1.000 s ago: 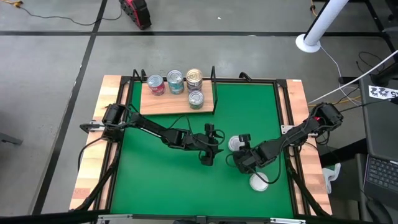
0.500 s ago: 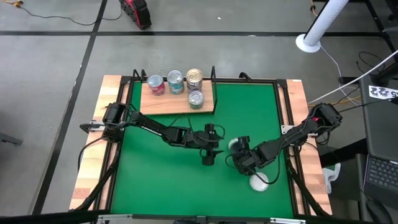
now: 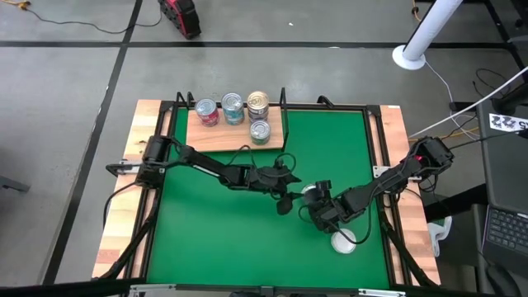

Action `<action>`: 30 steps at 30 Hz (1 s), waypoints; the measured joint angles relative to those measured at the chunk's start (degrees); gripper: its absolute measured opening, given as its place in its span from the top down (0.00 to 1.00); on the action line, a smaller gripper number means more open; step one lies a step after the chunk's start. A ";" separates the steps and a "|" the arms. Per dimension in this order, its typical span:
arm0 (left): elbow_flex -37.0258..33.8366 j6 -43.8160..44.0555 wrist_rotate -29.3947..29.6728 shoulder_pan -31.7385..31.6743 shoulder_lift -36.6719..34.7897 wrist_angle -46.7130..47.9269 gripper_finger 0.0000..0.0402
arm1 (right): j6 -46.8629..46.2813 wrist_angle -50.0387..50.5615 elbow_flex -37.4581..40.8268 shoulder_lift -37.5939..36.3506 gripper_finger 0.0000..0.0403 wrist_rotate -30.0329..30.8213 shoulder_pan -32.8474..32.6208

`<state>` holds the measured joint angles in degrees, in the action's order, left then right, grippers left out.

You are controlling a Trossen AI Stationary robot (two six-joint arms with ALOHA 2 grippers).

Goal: Stack canned seafood by type on shelf
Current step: Put the green white tuna can on the shelf

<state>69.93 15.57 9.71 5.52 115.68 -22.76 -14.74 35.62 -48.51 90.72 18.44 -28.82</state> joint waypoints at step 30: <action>0.37 5.42 -0.60 -1.95 9.53 -10.98 0.35 | 0.09 -3.26 1.07 0.46 0.99 2.01 0.00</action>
<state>70.30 20.99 9.10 3.57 125.21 -33.74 -14.66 32.36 -47.44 91.18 20.45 -28.82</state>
